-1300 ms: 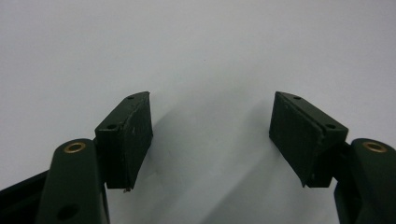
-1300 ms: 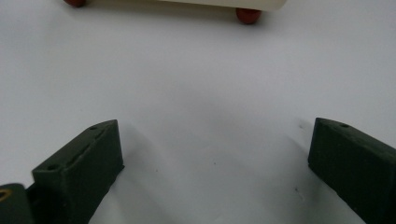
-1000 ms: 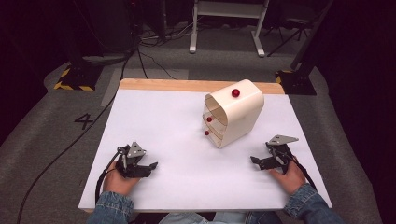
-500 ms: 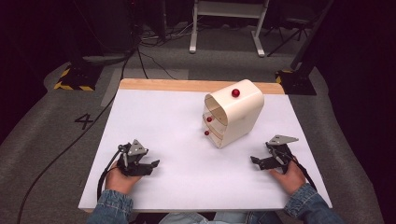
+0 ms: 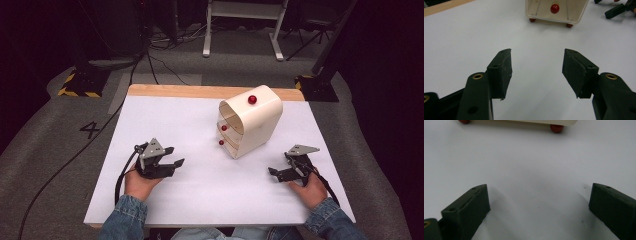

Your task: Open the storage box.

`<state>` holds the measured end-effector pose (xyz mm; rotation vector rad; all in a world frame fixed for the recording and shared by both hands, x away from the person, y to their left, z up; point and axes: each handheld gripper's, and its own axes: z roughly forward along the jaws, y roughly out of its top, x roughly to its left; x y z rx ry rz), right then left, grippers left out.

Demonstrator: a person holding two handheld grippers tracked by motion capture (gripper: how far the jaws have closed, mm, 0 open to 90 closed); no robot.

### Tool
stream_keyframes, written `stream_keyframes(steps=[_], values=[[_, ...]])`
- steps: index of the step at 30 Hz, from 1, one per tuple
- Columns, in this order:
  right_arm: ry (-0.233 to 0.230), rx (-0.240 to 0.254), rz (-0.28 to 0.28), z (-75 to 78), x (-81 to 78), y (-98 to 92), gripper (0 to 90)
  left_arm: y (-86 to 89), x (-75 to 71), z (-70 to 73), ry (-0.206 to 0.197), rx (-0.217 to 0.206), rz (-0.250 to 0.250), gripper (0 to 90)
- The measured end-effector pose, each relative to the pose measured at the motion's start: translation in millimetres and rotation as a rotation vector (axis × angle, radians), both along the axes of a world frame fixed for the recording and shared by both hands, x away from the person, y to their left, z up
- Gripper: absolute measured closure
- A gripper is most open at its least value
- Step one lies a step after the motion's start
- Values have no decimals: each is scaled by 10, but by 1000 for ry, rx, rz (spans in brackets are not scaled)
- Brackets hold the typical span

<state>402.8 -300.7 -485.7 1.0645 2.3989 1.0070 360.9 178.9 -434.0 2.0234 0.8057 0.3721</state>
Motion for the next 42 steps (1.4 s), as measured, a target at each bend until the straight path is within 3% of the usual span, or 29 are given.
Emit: stream_keyframes(steps=[6,9,12,16,19,20,22,26,34,39,42], values=[[0,0,0,0,0,0,32,-129,89,74,-29,-35,-37,413],[0,0,0,0,-1,0,32,-213,156,101,-50,-94,-66,419],[0,0,0,0,-1,1,32,-309,232,120,-42,-88,-85,428],[0,0,0,1,-2,1,32,-436,320,83,-81,-113,-106,425],[0,0,0,0,-2,1,32,-511,401,72,-51,-98,-118,395],[0,0,0,1,-2,1,32,-534,430,69,-36,-115,-124,405],[0,0,-1,1,-2,1,32,-578,488,50,-45,-152,-126,415],[0,0,-1,1,-2,1,32,-672,588,5,-24,-166,-136,428],[0,0,0,0,-2,1,32,-849,686,-107,-53,-184,-178,475],[0,0,0,0,-1,1,32,-919,731,-201,-24,-195,-192,507],[0,0,0,0,-2,1,32,-978,779,-249,17,-167,-196,522]])
